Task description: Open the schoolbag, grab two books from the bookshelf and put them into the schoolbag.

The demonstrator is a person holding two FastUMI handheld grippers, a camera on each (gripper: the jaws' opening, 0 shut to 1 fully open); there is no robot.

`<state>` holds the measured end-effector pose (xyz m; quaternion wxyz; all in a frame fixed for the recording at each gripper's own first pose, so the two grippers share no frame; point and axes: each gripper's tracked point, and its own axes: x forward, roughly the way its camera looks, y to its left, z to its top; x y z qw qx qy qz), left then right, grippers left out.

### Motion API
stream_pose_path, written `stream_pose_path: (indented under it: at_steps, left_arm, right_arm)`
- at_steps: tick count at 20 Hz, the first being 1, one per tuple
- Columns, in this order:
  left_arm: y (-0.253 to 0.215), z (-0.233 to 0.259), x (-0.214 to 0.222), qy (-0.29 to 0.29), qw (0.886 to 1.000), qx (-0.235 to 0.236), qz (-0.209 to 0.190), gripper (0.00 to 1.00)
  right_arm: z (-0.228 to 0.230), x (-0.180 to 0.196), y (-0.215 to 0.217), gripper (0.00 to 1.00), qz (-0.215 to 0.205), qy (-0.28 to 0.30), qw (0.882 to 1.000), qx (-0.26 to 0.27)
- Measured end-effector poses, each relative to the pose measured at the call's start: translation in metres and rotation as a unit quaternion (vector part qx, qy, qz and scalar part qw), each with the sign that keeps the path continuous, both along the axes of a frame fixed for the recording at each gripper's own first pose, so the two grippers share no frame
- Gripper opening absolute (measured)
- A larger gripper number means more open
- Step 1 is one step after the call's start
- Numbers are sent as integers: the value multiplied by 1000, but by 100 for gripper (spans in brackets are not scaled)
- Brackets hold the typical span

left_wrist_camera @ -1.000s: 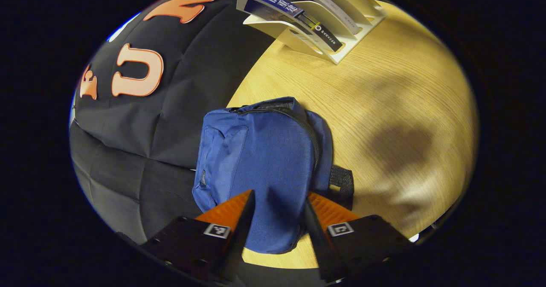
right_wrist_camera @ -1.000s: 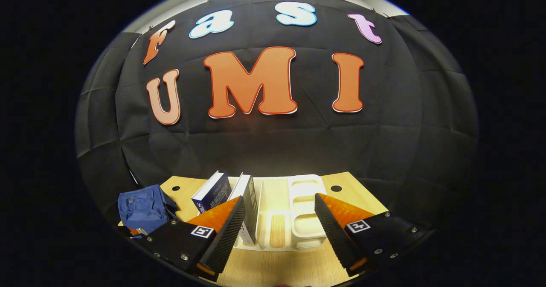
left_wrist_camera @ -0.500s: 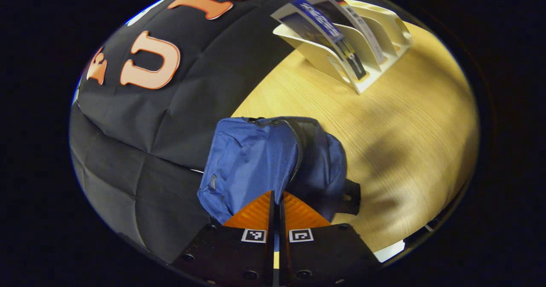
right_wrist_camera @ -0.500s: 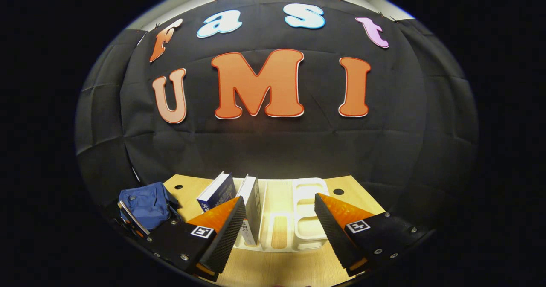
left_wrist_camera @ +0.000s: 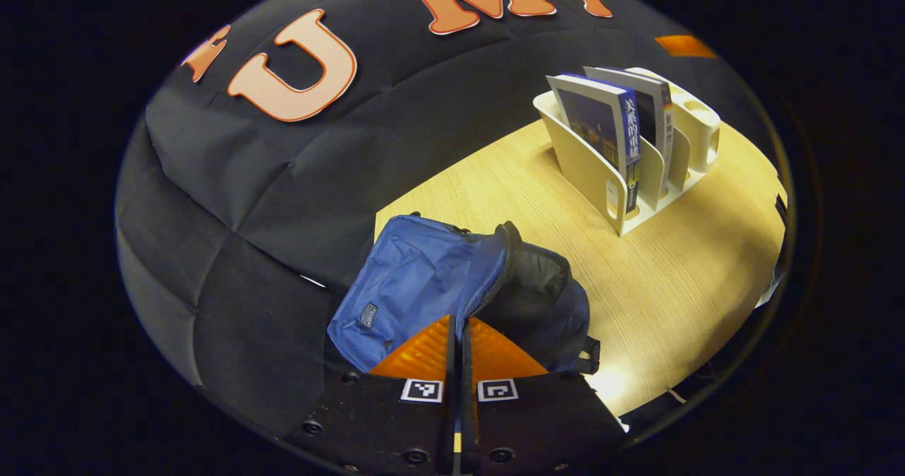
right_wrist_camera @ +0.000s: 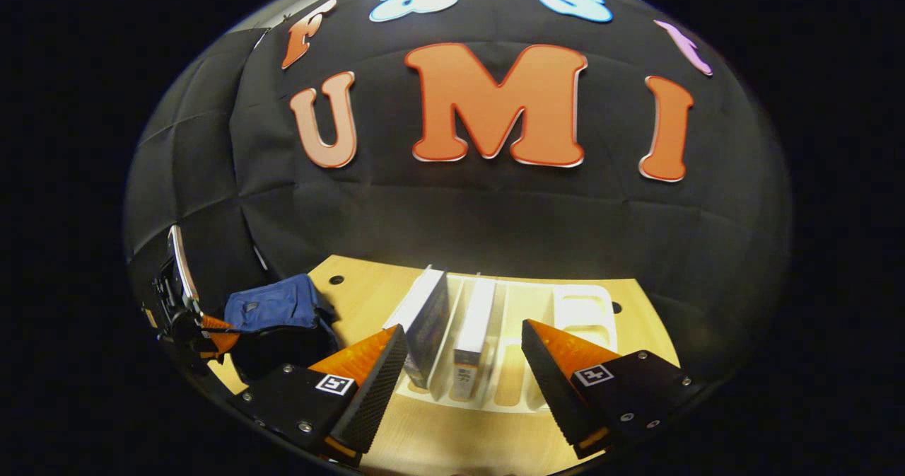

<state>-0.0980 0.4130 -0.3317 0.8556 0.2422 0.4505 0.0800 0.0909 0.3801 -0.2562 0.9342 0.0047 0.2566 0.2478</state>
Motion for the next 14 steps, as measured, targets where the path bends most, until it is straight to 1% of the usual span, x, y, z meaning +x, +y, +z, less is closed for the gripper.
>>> stream_pose_path:
  at_steps: [1, 3, 4, 6, 7, 9, 11, 12, 14]
  left_arm:
    - [4, 7, 4, -1, 1000, -10, -1, 4]
    - [16, 21, 11, -8, 1000, -21, -3, 4]
    - [23, 28, 16, -11, 1000, -26, -2, 4]
    - [33, 38, 24, -16, 999, -50, 4, 4]
    - [37, 42, 27, -17, 998, -62, 7, 4]
    - [52, 50, 34, -23, 997, -69, 6, 3]
    - [64, 59, 42, -24, 997, -74, 2, 3]
    - [68, 62, 47, -23, 996, -81, -1, 3]
    - [73, 66, 51, -16, 995, -99, -2, 2]
  right_arm:
    - [-2, 3, 9, 97, 4, 11, 1000, -6]
    - [-11, 16, 13, 97, -6, 29, 998, -47]
    - [-14, 21, 17, 97, -4, 36, 997, -62]
    - [-15, 25, 35, 97, 9, 57, 996, -67]
    - [-19, 26, 42, 97, 14, 77, 995, -67]
    - [-27, 30, 54, 97, 13, 119, 990, -68]
    - [-35, 36, 56, 97, 5, 152, 985, -77]
    - [-37, 39, 57, 97, 1, 163, 983, -82]
    - [-42, 50, 65, 97, -1, 162, 981, -102]
